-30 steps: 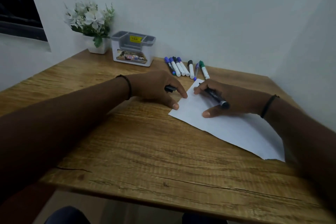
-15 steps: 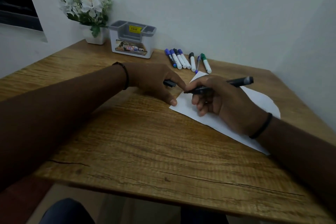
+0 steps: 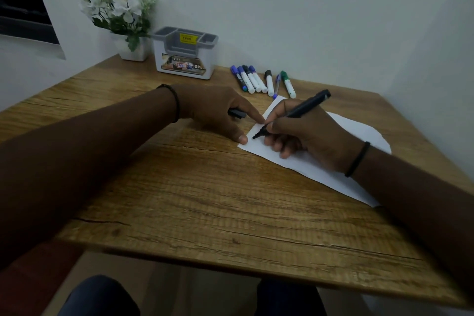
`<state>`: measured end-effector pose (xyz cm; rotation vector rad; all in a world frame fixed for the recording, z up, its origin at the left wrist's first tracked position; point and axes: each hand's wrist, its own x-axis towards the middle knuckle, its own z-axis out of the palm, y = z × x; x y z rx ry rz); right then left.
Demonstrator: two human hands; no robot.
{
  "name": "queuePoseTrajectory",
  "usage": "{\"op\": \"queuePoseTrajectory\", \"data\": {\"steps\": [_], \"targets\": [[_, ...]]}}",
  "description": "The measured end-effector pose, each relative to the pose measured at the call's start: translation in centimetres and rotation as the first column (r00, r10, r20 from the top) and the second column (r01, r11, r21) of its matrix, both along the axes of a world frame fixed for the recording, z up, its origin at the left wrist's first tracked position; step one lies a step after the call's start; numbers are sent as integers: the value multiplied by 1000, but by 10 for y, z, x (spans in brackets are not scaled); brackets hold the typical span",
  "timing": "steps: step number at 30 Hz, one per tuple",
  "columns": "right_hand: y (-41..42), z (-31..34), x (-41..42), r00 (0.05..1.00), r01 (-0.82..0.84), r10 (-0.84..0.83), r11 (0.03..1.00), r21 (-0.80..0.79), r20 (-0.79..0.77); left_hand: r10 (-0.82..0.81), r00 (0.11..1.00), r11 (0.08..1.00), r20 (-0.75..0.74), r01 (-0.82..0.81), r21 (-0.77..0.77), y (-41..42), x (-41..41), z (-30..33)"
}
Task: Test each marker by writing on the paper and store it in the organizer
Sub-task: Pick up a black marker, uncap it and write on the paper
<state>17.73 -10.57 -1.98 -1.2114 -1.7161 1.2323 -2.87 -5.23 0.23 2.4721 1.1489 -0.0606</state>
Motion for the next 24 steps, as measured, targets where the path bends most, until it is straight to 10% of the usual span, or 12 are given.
{"op": "queuePoseTrajectory", "data": {"steps": [24], "targets": [[-6, -4, 2, 998, -11, 5, 997, 82, 63, -2, 1000, 998, -11, 2, -70, -7, 1, 6]]}}
